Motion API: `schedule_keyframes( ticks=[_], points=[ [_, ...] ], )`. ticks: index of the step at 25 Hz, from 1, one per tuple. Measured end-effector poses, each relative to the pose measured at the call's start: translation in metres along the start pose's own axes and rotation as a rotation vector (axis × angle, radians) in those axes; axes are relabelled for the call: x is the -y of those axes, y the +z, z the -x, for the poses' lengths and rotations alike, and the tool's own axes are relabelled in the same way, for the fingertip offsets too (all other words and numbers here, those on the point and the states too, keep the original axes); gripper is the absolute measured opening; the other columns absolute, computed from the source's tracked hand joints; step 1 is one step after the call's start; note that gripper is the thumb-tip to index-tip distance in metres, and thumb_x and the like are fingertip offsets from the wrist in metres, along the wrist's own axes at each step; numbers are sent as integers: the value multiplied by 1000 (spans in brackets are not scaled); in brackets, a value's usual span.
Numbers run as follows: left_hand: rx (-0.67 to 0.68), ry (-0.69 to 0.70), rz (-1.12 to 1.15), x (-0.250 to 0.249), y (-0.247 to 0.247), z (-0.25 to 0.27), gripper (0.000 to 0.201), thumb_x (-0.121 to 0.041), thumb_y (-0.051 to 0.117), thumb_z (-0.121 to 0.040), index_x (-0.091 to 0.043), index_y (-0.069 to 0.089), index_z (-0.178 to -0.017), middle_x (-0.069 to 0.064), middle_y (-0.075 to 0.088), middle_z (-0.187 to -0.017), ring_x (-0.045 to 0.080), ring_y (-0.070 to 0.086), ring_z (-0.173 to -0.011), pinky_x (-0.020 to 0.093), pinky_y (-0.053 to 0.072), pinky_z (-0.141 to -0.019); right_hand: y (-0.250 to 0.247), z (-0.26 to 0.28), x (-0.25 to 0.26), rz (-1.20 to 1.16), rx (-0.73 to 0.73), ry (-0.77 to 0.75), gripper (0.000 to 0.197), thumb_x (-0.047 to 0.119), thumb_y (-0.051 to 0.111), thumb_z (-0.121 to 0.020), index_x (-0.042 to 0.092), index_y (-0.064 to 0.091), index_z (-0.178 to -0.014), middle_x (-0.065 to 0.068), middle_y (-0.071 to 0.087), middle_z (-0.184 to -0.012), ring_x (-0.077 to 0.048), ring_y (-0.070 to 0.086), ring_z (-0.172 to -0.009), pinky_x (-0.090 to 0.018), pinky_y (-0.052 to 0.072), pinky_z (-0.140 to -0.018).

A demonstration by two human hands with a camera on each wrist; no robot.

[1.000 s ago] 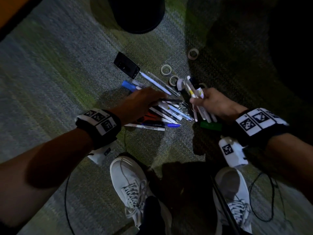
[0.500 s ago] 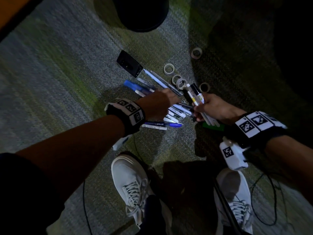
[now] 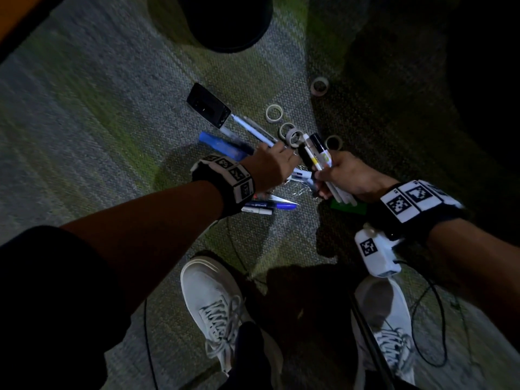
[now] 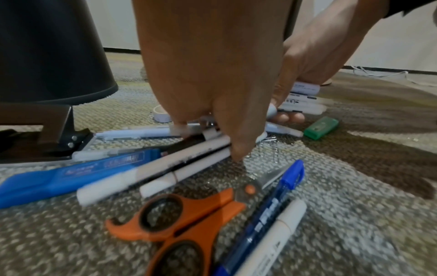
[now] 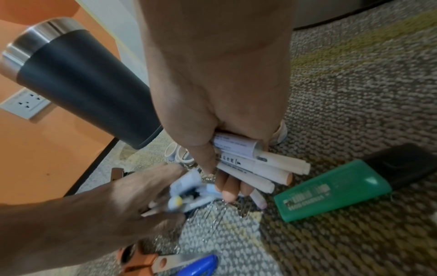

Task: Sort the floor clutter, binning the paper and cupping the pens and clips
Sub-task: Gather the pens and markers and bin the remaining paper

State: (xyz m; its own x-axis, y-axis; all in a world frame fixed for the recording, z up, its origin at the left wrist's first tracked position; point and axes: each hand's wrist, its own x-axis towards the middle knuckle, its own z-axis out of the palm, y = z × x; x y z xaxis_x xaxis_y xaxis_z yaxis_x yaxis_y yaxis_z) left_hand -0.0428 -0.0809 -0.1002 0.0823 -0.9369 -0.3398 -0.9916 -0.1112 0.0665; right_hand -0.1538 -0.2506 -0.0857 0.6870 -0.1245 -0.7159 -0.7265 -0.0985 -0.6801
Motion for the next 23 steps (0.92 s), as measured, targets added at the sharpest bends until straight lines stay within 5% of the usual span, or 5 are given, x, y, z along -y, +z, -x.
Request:
schedule_keyframes(
  ticks=[6, 11, 15, 18, 23],
  points=[
    [-13, 34, -31, 16, 0, 2, 9, -7, 57, -82, -9, 60, -90, 10, 63, -79, 27, 61, -69, 32, 49, -51, -9, -1, 5, -181, -66, -4, 8, -4, 50, -95, 3, 52, -95, -14, 58, -65, -26, 54, -53, -37, 49, -56],
    [-43, -133, 472, 21, -27, 14, 22, -5, 60, -89, 5, 55, -108, 19, 61, -100, 33, 58, -89, 37, 41, -74, -30, -5, 14, -403, -118, 37, 16, 4, 48, -99, 12, 57, -88, -3, 65, -62, -16, 60, -52, -24, 53, -52],
    [-66, -279, 828, 27, -42, 19, 10, -8, 52, -95, -8, 47, -104, 3, 50, -81, 21, 49, -69, 22, 33, -56, -36, -2, 16, -360, -145, 23, 17, 4, 51, -97, 13, 59, -85, -3, 64, -61, -18, 60, -53, -30, 52, -57],
    [-187, -330, 932, 35, -47, 21, 24, -15, 54, -95, -5, 45, -115, 15, 60, -89, 26, 58, -70, 39, 48, -61, -26, -5, 13, -323, -116, 81, 18, 4, 50, -98, 13, 58, -84, 0, 65, -56, -21, 57, -58, -28, 52, -55],
    [-453, -463, 1175, 40, -64, 29, 29, -18, 56, -96, -9, 44, -121, 12, 58, -86, 24, 64, -67, 36, 53, -61, -14, -4, 23, -418, -73, 46, 15, -6, 51, -94, 7, 56, -89, -10, 63, -66, -19, 60, -55, -25, 54, -51]
  ],
)
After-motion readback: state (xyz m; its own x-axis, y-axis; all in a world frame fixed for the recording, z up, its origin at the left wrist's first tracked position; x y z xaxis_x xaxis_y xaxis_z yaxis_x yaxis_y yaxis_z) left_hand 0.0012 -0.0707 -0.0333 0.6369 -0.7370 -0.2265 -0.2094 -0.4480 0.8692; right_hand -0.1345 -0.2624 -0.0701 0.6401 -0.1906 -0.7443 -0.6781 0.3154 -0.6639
